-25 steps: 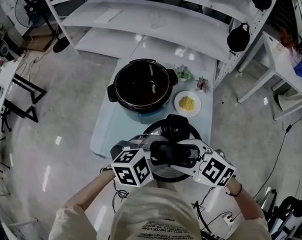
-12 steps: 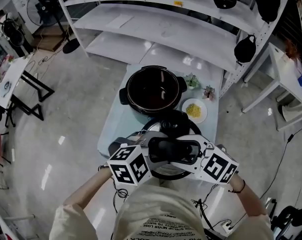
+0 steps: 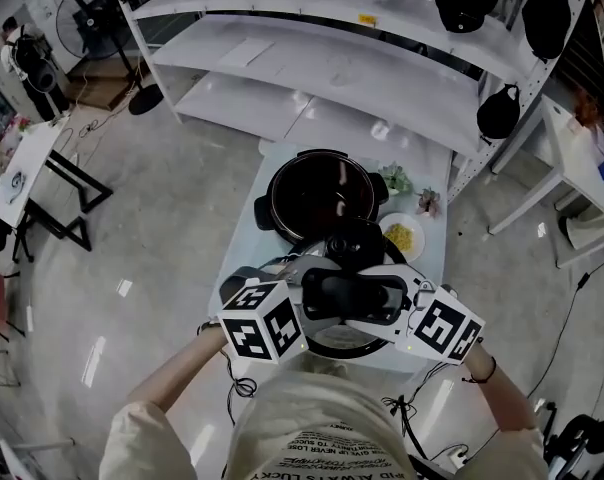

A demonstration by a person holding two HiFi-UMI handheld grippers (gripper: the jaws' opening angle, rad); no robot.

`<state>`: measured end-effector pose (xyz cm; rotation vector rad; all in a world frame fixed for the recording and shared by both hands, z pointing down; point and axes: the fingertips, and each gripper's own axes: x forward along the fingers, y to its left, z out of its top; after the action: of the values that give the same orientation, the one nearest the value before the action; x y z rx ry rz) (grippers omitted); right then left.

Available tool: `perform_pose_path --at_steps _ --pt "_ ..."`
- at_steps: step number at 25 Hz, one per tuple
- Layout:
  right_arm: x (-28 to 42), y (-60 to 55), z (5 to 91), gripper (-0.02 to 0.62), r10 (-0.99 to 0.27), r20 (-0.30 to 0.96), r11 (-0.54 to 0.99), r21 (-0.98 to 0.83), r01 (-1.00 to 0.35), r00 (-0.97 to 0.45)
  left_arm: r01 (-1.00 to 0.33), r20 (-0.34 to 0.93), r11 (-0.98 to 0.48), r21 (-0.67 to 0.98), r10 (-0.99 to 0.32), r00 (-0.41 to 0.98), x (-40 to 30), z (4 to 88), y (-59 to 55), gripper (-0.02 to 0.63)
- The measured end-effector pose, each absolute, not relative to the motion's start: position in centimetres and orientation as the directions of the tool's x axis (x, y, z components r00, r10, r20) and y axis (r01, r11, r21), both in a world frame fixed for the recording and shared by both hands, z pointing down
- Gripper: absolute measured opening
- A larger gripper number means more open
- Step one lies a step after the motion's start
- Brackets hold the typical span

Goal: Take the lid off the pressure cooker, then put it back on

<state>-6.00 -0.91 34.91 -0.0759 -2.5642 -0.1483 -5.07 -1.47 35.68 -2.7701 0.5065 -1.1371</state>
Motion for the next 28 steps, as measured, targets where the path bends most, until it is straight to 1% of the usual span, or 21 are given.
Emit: perform_pose_path --at_steps 9,16,28 --pt "-9.9 -5.5 33.4 0.273 -0.047 0.53 0.995 0.101 0.008 -0.847 -0.19 0.673 -0.953 -0.236 -0.301 0.675 -9.0 34.3 -6.0 0.291" --pt "-11.7 -9.0 33.5 0.273 -0.08 0.532 0.996 0.085 -0.04 -0.843 -0.145 0.675 -0.964 -0.221 -0.259 0.691 -10.7 34.3 -9.5 0.291" --pt "-14.3 -13.8 33.7 0.273 -0.083 0.531 0.997 0.043 -0.071 -0.843 -0.112 0.682 -0.976 -0.186 -0.21 0.7 -13.3 34.5 -14.2 0.291"
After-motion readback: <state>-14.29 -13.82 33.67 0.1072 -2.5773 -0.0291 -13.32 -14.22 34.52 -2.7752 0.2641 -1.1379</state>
